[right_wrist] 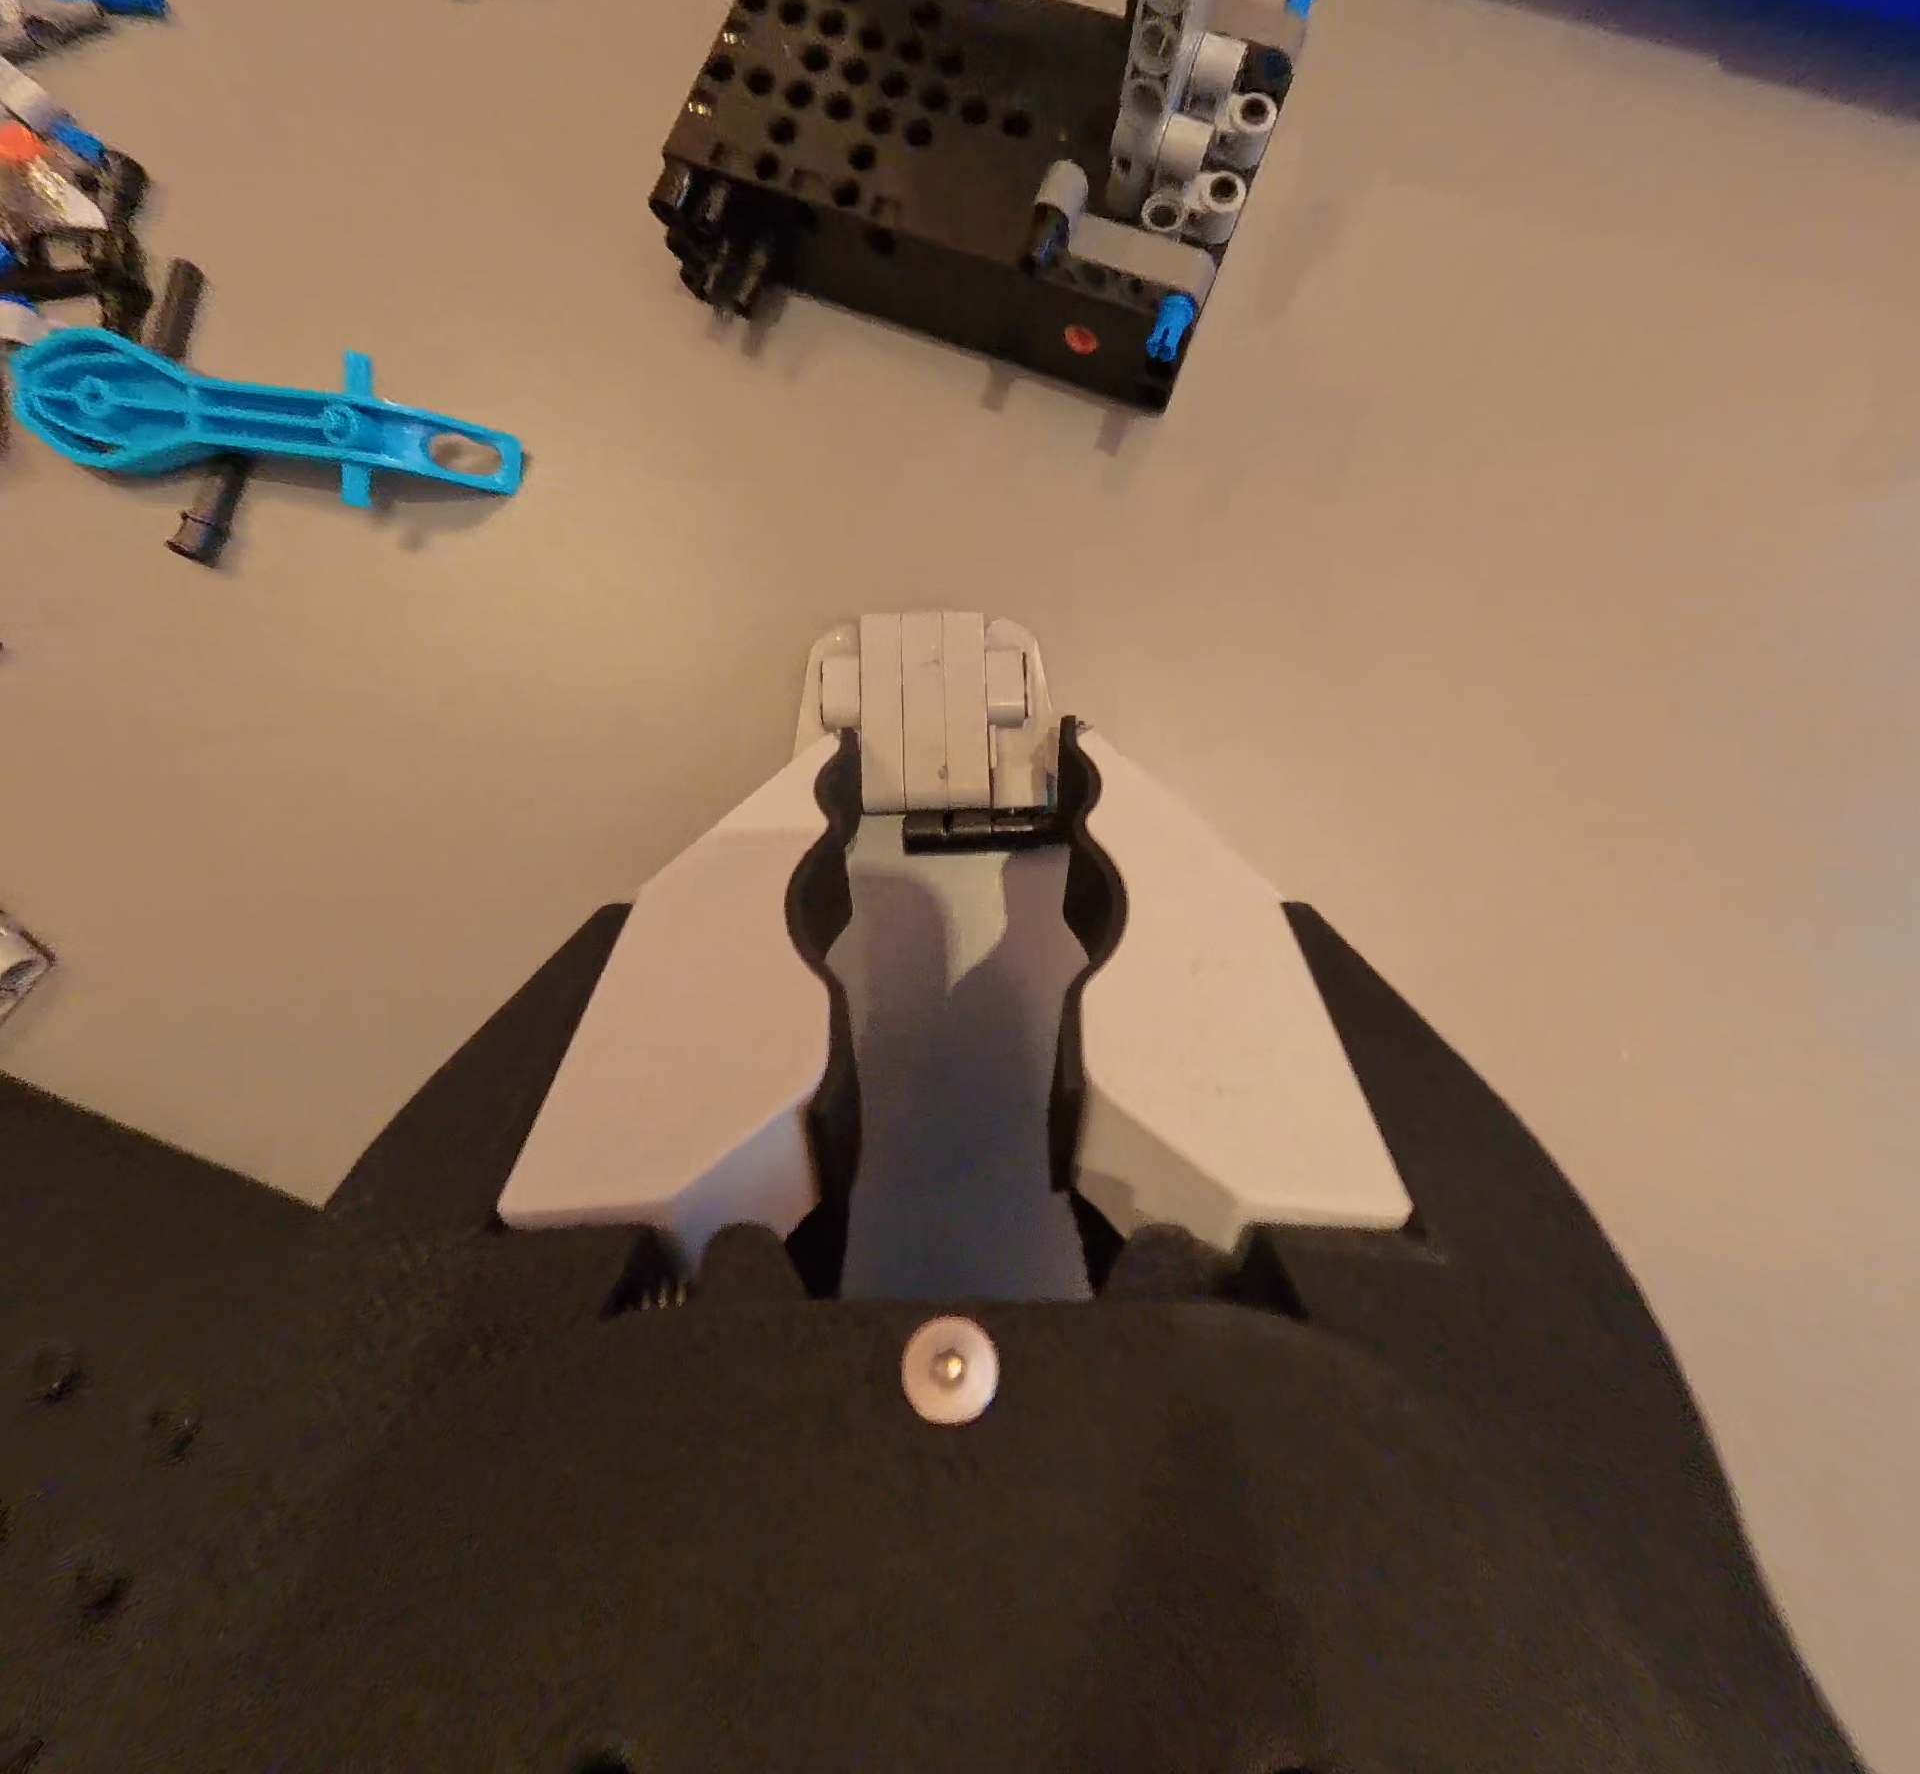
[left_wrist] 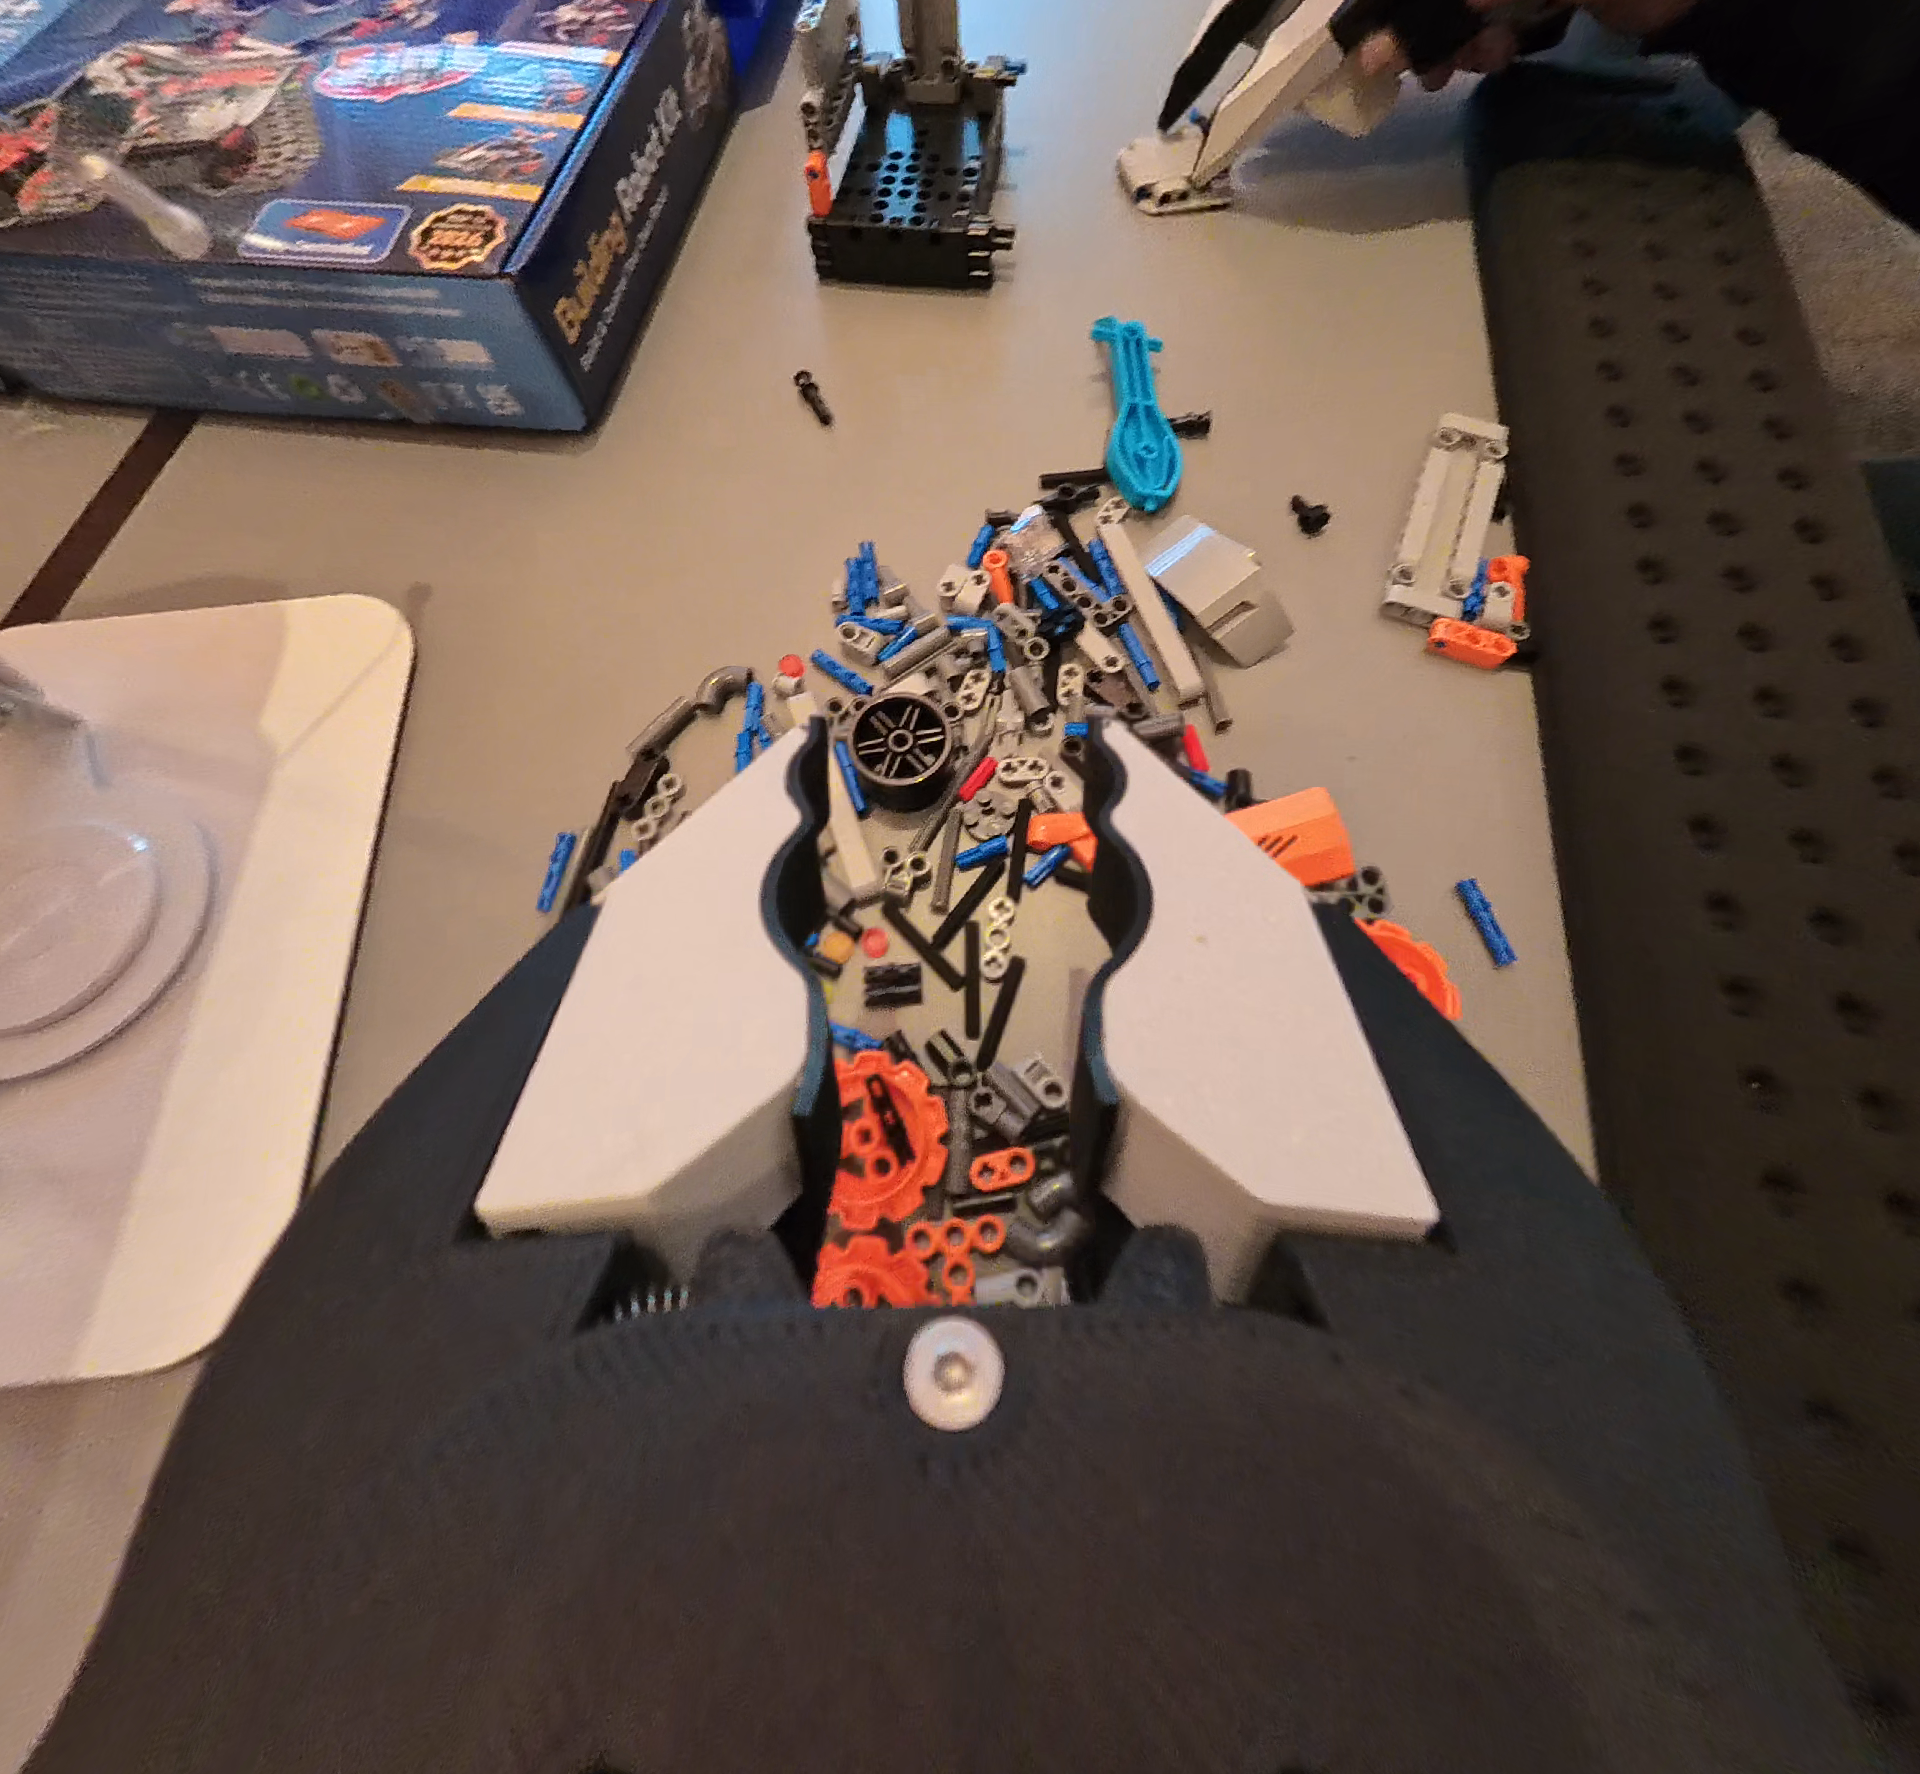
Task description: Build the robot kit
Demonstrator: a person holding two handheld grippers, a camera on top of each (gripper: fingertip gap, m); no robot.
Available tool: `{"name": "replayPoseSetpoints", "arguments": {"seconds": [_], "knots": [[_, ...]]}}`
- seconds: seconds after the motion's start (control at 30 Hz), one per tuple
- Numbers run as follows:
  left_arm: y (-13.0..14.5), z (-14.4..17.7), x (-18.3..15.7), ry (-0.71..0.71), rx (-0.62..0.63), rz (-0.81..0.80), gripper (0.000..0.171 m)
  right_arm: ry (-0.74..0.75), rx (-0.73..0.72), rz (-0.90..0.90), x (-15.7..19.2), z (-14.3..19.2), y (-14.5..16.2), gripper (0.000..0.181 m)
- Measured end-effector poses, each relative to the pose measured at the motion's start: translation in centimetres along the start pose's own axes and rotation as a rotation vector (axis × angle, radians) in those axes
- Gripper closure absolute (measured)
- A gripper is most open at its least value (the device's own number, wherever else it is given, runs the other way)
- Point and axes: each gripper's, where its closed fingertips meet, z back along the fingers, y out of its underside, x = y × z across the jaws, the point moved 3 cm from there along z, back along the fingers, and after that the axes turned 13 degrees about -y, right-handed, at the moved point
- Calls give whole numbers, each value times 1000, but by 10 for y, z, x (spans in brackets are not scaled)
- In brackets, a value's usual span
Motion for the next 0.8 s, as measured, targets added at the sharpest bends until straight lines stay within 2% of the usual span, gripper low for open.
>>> {"name": "replayPoseSetpoints", "arguments": {"seconds": [0.23,0.33,0.43,0.63,0.8], "knots": [[12,6,21,-38,31,24,127,49,-7,-17,-10,12,-4,139],[16,10,30,-66,45,17,127,93,3,33,-5,20,-10,139],[19,14,40,-83,52,29,129,47,-10,118,21,17,-23,145],[25,17,47,-94,71,26,134,-151,-2,260,89,-11,-48,157],[30,17,49,-98,74,15,142,-328,32,383,140,-28,-53,164]]}}
